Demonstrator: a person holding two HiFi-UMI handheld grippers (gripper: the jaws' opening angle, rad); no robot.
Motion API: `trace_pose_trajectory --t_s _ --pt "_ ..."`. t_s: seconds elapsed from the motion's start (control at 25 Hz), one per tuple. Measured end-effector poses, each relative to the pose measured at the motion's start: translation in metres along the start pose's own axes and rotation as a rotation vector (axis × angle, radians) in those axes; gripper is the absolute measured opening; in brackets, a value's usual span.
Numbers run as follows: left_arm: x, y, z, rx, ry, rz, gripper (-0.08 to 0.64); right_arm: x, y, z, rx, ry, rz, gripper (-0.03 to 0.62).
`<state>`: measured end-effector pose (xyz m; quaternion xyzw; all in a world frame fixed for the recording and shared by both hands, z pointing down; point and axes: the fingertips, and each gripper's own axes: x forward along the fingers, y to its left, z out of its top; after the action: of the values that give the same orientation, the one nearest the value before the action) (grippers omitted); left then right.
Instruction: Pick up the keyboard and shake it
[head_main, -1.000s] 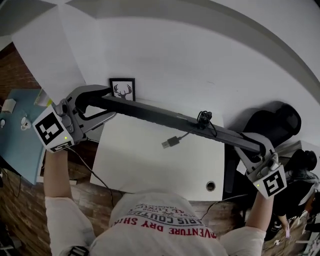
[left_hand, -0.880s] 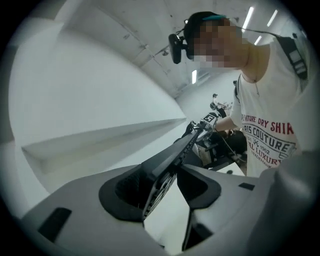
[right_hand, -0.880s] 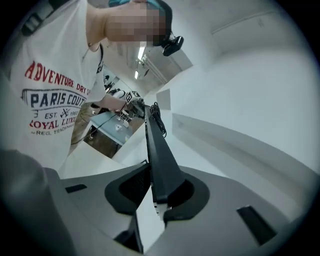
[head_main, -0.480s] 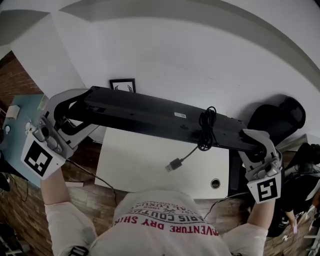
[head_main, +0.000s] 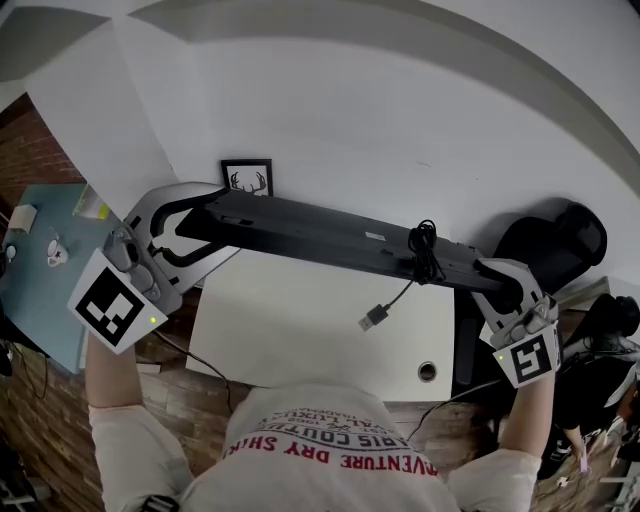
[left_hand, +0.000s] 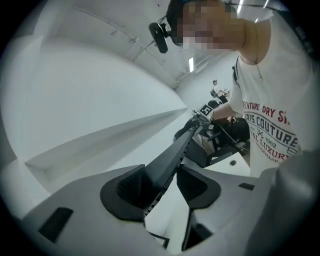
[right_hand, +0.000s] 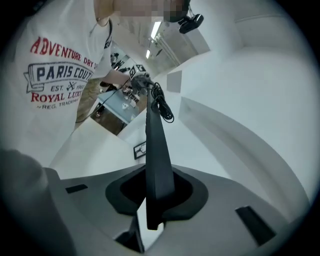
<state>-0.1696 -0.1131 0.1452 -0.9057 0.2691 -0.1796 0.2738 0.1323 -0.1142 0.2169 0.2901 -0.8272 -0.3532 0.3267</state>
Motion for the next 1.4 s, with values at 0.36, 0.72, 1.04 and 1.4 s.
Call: trace_pose_trajectory --t_s 0.36,0.72,1.04,1.4 --pt "0.027 -0.024 0.071 0.373 0.043 0.19 0.209 0.013 -0.031 -0.055 -0.088 0.107 -0.216 0.087" --pt "0.036 -0.028 0.054 0.405 -0.016 0.22 0.209 0.02 -0.041 -0.063 -0.146 0.173 -0.262 0.087" --pt "0.036 -0.022 0.037 0.356 0.002 0.181 0.207 0.029 -0.034 -0.062 -0.115 0.192 -0.219 0.087" --pt "0.06 -0.026 -0.027 0.155 0.063 0.066 0.207 0.055 0.009 -0.093 0.007 0.312 -0.02 0.091"
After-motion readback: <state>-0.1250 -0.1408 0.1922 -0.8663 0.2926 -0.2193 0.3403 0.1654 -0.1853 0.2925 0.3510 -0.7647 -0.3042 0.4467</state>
